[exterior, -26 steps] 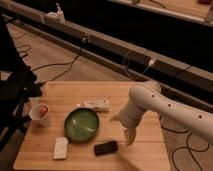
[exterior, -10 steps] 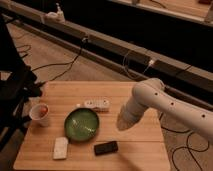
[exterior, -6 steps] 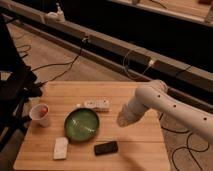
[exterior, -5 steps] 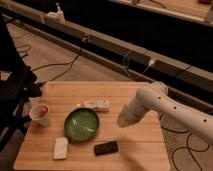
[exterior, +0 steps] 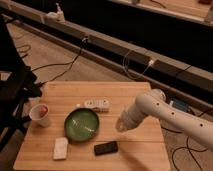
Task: Push the ceramic bowl across the table
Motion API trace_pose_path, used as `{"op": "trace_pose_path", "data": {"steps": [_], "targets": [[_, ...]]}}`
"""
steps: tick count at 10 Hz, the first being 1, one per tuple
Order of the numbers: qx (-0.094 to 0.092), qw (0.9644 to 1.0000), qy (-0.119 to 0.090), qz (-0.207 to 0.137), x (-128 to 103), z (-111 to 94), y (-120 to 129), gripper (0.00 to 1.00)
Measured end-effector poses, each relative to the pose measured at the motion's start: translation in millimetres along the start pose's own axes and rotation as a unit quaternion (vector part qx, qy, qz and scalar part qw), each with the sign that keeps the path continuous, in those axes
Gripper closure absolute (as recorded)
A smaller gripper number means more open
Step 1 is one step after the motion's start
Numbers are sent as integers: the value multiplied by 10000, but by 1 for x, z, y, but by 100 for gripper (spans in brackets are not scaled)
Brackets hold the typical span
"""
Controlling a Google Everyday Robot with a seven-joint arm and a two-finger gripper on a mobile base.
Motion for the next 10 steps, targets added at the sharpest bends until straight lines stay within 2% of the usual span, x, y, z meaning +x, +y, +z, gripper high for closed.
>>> {"op": "trace_pose_path", "data": {"steps": [2,5,10], "targets": [[-7,10000,35,-44,1,4,-4,100],[-26,9998,45,-202,-3,26,-19,100],[-176,9993,-208,-249,-11,72,-26,100]]}}
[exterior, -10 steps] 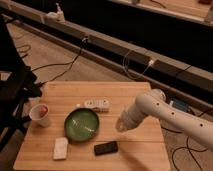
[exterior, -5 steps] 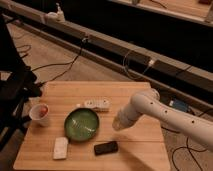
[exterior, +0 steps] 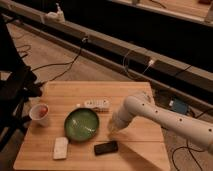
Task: Push the ceramic bowl across the table
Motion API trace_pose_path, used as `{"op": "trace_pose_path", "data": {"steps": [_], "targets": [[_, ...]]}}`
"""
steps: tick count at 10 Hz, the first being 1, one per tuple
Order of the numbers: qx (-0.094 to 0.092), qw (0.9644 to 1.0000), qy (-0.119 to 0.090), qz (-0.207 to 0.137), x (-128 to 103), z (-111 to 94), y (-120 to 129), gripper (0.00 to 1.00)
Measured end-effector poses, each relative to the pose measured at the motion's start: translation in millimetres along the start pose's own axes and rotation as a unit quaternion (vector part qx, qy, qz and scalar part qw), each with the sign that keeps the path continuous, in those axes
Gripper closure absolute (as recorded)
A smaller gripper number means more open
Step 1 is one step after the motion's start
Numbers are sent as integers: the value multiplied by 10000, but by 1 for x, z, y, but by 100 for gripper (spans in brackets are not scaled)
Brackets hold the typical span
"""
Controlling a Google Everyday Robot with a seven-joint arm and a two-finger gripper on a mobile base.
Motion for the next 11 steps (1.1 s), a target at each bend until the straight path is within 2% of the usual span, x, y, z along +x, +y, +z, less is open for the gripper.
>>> {"op": "trace_pose_path", "data": {"steps": [3,5,8,11], "targets": [[-31,9998,-184,-46,-6,21,-7,100],[-26,9988,-448,-208,-28,39,-19,100],[15,9939,-936,-586,-77,64,-43,100],[71,9869,-1291,-963,-117,81,-62,100]]}}
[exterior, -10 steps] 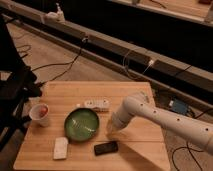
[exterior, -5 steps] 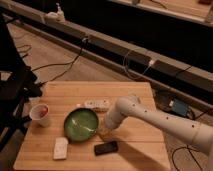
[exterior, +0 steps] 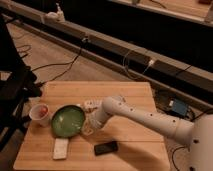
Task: Push the ceramic bowl across the table
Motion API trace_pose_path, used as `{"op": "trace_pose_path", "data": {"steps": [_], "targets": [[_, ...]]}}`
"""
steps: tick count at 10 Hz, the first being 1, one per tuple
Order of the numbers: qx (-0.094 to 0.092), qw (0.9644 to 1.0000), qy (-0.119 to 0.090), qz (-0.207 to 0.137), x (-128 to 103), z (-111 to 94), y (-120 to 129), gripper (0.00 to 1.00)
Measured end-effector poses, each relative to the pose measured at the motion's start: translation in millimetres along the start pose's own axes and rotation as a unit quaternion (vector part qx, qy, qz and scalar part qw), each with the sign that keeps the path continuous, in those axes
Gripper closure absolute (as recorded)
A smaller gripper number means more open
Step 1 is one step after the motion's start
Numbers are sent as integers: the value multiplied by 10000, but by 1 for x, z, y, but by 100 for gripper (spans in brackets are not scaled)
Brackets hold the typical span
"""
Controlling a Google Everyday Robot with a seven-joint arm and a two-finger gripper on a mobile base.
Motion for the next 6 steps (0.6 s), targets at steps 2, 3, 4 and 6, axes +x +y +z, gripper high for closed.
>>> {"op": "trace_pose_path", "data": {"steps": [2,3,4,6], "targets": [[49,9996,-71,-259,-11,11,-19,100],[82,9993,-56,-363,-13,14,-28,100],[138,9986,-25,-502,-16,17,-40,100],[233,9976,14,-655,-18,21,-58,100]]}}
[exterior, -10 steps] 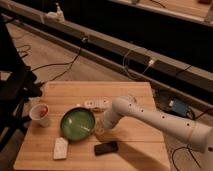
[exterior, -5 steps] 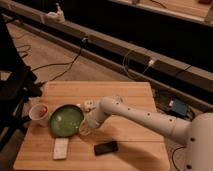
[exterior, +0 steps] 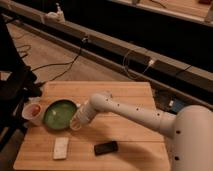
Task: Push the ceramic bowl across the table
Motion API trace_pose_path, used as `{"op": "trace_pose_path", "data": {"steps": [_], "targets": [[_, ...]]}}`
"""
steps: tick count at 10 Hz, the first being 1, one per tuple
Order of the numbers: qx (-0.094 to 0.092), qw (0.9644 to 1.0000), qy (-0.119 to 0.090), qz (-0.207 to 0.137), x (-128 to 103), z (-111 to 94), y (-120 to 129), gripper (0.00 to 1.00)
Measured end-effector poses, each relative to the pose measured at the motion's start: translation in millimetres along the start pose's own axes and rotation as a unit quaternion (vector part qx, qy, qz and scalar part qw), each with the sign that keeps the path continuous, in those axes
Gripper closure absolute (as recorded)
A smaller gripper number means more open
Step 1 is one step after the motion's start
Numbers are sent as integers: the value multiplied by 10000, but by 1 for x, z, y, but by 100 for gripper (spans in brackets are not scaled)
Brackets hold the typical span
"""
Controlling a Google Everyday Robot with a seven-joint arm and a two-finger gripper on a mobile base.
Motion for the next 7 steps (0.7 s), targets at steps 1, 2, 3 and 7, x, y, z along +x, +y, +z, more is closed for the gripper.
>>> {"op": "trace_pose_path", "data": {"steps": [1,2,3,7], "targets": [[76,10000,24,-57,2,2,-10,100],[125,9999,28,-80,3,2,-14,100],[164,9998,51,-91,5,-1,-16,100],[140,9996,221,76,17,-30,1,96]]}}
